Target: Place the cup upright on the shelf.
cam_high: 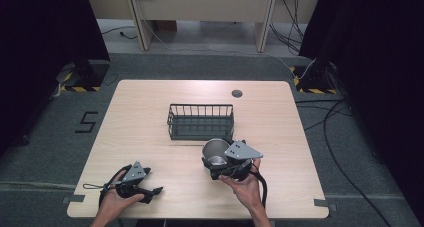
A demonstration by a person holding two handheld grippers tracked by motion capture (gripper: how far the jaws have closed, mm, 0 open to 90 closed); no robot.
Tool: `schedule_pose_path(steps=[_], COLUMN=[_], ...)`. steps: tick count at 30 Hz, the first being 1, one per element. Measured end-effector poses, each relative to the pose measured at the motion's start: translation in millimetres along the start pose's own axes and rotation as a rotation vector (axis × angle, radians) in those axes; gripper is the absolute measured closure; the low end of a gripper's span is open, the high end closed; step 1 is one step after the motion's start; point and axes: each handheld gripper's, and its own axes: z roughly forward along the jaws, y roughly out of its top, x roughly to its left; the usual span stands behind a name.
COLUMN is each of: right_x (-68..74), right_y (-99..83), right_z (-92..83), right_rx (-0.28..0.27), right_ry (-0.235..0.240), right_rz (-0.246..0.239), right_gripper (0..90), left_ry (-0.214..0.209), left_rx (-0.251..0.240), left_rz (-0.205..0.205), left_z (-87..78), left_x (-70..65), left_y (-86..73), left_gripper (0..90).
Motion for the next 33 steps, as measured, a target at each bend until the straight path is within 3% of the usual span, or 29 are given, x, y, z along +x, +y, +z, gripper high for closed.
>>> schedule_pose_path(steps=[17,33], right_x=[-10.2,-15.9], right_y=[21.3,47.7], right_z=[-9.7,-2.4], right_rx=[0.006,-0.001], right_ry=[-0.027,-0.051], right_rz=[0.000,0.008], right_gripper=[6.6,6.6], left_ry=[0.000,0.000], left_rx=[0.001,0.001], left_rz=[0.002,0.001], left_z=[-0.1,-0.1], left_x=[0.1,0.0], left_y=[0.0,0.0], left_gripper=[13.7,13.7])
